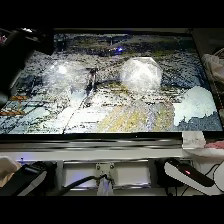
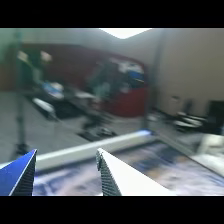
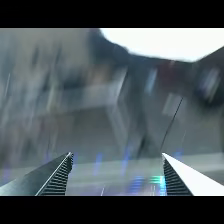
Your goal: Fold the clothes and pants, and hang the long-sleeved shirts on hangers.
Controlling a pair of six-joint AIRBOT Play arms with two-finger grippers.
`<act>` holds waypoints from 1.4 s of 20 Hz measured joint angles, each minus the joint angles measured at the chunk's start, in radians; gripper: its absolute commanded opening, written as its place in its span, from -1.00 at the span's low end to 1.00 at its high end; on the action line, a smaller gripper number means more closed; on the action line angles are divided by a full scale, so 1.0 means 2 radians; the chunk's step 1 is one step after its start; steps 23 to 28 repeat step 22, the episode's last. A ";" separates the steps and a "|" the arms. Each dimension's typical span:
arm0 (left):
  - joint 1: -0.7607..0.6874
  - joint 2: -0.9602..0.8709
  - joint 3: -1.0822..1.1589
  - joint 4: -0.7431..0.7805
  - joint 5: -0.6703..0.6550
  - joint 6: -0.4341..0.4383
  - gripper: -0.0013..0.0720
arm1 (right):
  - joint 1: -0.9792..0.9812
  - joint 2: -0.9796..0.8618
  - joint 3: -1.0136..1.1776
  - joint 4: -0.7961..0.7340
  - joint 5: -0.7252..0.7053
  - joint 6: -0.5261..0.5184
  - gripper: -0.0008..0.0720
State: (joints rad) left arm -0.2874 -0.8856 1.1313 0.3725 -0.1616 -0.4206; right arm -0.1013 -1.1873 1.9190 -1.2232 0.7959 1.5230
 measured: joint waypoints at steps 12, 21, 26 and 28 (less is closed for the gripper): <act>0.000 -0.002 0.001 0.000 0.033 0.030 0.18 | 0.209 -0.039 -0.118 -0.019 0.101 -0.043 0.78; 0.000 -0.002 0.001 0.001 0.034 0.031 0.18 | 0.221 -0.039 -0.122 -0.019 0.104 -0.044 0.78; 0.000 -0.002 0.001 0.001 0.034 0.031 0.18 | 0.222 -0.039 -0.122 -0.019 0.104 -0.044 0.78; 0.000 -0.002 0.001 0.001 0.034 0.031 0.18 | 0.222 -0.039 -0.122 -0.019 0.104 -0.044 0.78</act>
